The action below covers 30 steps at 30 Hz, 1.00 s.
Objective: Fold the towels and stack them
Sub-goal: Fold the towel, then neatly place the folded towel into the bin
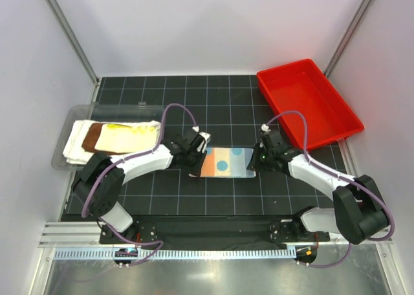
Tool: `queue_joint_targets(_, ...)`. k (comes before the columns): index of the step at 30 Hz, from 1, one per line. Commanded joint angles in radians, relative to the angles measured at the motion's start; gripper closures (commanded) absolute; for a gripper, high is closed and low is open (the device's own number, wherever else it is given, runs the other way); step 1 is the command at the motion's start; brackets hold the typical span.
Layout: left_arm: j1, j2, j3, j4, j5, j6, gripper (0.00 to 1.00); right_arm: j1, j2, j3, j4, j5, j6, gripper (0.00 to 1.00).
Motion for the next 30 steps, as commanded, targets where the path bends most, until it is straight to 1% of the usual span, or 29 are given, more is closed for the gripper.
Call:
queue_joint_targets(1,0.001,-0.073,0.113,-0.054,-0.053,0.010,0.69,0.004,-0.026,0.095,-0.033,-0.032,-0.024,0.76)
queue_joint_targets(4,0.006,-0.093,0.128,-0.079,-0.122,0.001,0.64,0.002,0.005,0.124,-0.046,0.011,-0.056,0.75)
queue_joint_targets(5,0.022,-0.092,0.127,-0.079,-0.128,-0.017,0.61,-0.002,0.029,0.124,-0.041,0.026,-0.064,0.75)
queue_joint_targets(7,0.053,-0.084,0.107,-0.070,-0.110,-0.045,0.60,-0.013,0.058,0.120,-0.015,0.032,-0.084,0.76)
queue_joint_targets(8,0.085,-0.086,0.095,-0.050,-0.067,-0.071,0.59,-0.024,0.071,0.115,-0.003,0.028,-0.091,0.76)
queue_joint_targets(11,0.105,-0.109,0.038,0.034,0.007,-0.103,0.58,-0.038,0.112,0.086,0.040,0.041,-0.105,0.76)
queue_joint_targets(13,0.105,-0.156,-0.027,0.114,-0.021,-0.144,0.58,-0.044,0.107,0.051,0.074,0.060,-0.099,0.76)
queue_joint_targets(15,0.105,-0.179,-0.060,0.148,-0.082,-0.184,0.53,-0.056,0.097,0.029,0.103,0.049,-0.099,0.76)
queue_joint_targets(16,0.105,-0.182,-0.073,0.163,-0.085,-0.187,0.50,-0.059,0.100,0.026,0.108,0.037,-0.102,0.76)
queue_joint_targets(20,0.105,-0.141,-0.064,0.148,-0.114,-0.212,0.48,-0.059,0.121,0.021,0.119,0.008,-0.108,0.76)
queue_joint_targets(24,0.107,-0.101,-0.076,0.191,-0.141,-0.252,0.44,-0.059,0.115,0.008,0.128,0.003,-0.101,0.76)
queue_joint_targets(30,0.124,-0.028,-0.070,0.213,-0.138,-0.296,0.44,-0.061,0.089,-0.008,0.131,0.003,-0.105,0.75)
